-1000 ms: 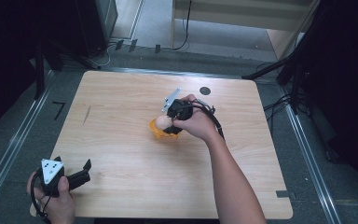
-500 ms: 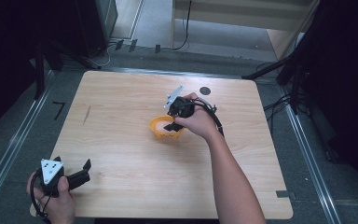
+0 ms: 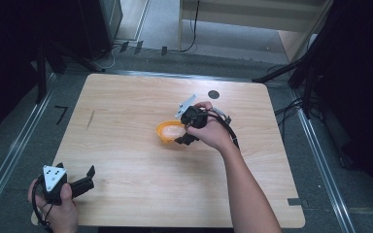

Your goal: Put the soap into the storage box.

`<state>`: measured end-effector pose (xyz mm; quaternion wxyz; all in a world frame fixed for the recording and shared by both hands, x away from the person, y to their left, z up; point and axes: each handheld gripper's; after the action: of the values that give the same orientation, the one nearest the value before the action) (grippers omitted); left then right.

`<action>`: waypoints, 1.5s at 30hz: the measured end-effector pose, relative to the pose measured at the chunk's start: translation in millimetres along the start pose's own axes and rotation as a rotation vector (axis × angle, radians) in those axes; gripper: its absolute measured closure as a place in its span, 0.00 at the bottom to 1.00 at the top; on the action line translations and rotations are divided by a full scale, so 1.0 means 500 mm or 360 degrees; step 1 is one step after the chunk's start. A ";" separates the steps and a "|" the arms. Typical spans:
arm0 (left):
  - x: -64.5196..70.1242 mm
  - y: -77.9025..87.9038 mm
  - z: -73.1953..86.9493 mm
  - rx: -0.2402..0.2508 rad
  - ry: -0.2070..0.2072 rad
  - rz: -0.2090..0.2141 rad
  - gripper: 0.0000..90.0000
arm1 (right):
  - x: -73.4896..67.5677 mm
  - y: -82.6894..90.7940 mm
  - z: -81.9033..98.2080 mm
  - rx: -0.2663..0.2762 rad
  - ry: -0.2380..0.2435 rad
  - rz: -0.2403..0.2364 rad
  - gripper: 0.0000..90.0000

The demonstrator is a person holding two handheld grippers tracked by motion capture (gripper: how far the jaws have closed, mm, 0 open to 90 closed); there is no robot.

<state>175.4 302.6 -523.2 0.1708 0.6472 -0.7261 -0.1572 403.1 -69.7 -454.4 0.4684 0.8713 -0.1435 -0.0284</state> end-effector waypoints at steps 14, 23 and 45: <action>0.002 -0.001 0.000 -0.0001 -0.0005 0.0002 0.00 | -0.024 0.030 0.037 0.0019 -0.0106 -0.0027 0.01; 0.002 -0.001 0.000 -0.0004 -0.0007 0.0002 0.00 | -0.034 0.050 0.085 0.0055 -0.0223 0.0013 0.01; 0.003 -0.002 0.000 -0.0006 -0.0009 0.0000 0.00 | -0.072 0.088 0.164 0.0124 -0.0360 0.0137 0.00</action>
<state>176.2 301.0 -523.4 0.1701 0.6464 -0.7262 -0.1605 343.6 -148.8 -467.3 0.4159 0.8731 -0.2337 -0.1009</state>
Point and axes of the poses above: each handheld gripper's, and its own axes: y roughly backward along the jaws, z roughly out of its underside, x roughly to its right, and after that the axes turned 5 degrees about z, right-handed
